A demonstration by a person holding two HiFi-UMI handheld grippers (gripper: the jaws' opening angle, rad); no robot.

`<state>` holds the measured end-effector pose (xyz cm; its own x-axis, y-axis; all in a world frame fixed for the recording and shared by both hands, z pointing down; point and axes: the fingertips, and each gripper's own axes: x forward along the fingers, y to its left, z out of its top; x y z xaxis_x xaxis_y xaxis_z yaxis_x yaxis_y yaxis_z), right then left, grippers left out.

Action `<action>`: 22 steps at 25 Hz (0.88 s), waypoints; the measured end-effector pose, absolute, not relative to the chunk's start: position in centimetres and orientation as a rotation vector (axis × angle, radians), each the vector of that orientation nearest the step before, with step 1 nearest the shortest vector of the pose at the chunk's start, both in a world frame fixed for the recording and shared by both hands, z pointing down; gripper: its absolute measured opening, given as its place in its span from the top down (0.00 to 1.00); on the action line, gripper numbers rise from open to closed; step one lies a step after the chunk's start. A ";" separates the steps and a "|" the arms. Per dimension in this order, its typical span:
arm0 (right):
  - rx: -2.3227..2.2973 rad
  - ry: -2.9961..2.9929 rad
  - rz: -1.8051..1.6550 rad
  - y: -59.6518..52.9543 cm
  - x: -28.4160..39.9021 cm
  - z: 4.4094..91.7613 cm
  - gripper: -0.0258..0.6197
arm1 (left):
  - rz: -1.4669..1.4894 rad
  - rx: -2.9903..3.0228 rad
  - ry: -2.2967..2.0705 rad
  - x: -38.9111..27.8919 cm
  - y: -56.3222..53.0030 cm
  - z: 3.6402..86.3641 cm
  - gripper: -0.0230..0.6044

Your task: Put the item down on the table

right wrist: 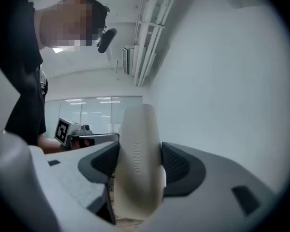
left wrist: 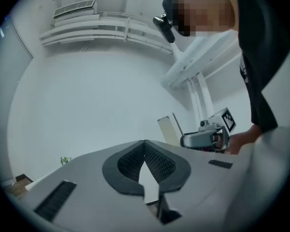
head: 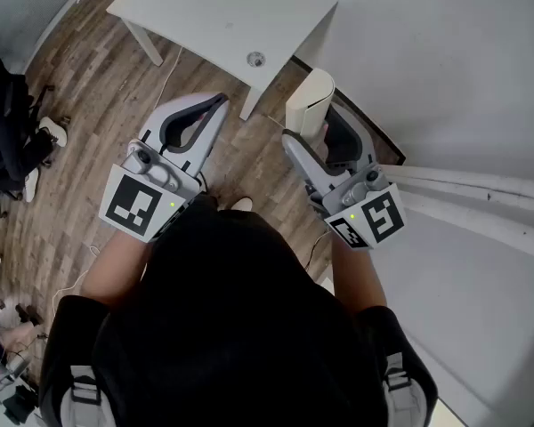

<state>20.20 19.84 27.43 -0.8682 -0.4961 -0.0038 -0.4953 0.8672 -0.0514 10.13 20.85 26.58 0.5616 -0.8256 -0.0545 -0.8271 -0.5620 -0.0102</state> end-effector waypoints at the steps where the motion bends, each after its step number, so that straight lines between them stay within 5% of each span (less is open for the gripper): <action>1: -0.800 3.020 -0.075 20.2 20.2 27.3 0.53 | 0.068 -2.748 1.448 10.4 21.2 26.3 0.97; 22: -0.822 2.988 -0.074 24.5 20.9 26.9 0.53 | 0.055 -2.747 1.453 10.9 25.6 26.5 0.97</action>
<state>20.92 24.49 26.90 -0.8587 -0.5118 -0.0272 -0.5098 0.8584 -0.0571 10.87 25.64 26.52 0.5622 -0.8257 -0.0472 -0.8269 -0.5623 -0.0131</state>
